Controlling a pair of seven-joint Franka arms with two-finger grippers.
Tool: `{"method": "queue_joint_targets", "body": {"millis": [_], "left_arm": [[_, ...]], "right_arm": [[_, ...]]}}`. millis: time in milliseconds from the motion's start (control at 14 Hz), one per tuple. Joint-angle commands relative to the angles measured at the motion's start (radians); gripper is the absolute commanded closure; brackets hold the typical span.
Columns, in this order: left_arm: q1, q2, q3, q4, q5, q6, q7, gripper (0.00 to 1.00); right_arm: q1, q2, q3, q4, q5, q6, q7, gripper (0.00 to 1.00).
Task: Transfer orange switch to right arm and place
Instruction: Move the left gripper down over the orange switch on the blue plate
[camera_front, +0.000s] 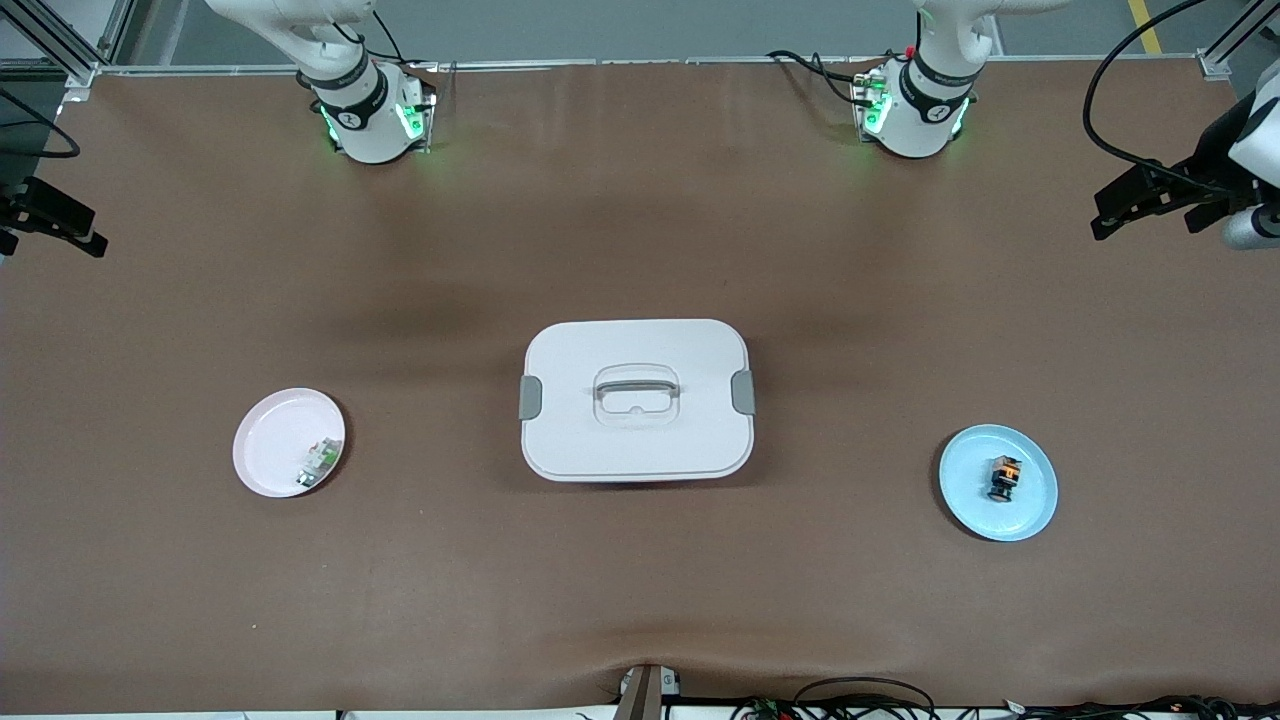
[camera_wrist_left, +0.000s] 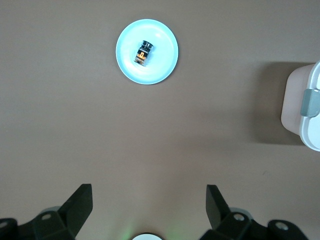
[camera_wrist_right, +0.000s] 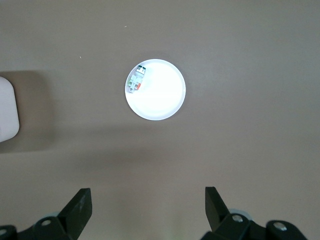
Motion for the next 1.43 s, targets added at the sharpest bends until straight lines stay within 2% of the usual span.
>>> {"method": "queue_joint_targets", "body": {"millis": [0,215,430,573,1003,1218,1361], "left_arm": [[-0.005,0.022,0.003,0.029,0.013,-0.021,-0.001,0.0],[0.005,0.037,0.012,0.036,0.016,-0.02,-0.001,0.0],[0.025,0.103,0.016,0.076,0.033,-0.015,0.006,0.0],[0.048,0.144,0.016,0.064,0.035,0.019,-0.011,0.0],[0.062,0.172,0.015,-0.125,0.036,0.331,-0.292,0.0],[0.113,0.259,0.013,-0.129,0.021,0.42,-0.36,0.0],[0.117,0.287,0.013,-0.172,0.016,0.52,-0.495,0.0]], "right_arm": [[-0.001,0.014,0.004,0.026,-0.008,-0.018,-0.008,0.0],[-0.001,0.019,0.006,0.026,-0.006,-0.018,-0.008,0.0],[0.001,0.02,0.006,0.026,-0.006,-0.018,-0.008,0.0],[0.001,0.02,0.007,0.026,-0.005,-0.018,-0.008,0.0],[0.001,0.023,0.007,0.026,-0.005,-0.018,-0.01,0.0],[0.001,0.023,0.007,0.026,-0.005,-0.018,-0.01,0.0],[0.001,0.023,0.007,0.026,-0.005,-0.018,-0.01,0.0]]}}
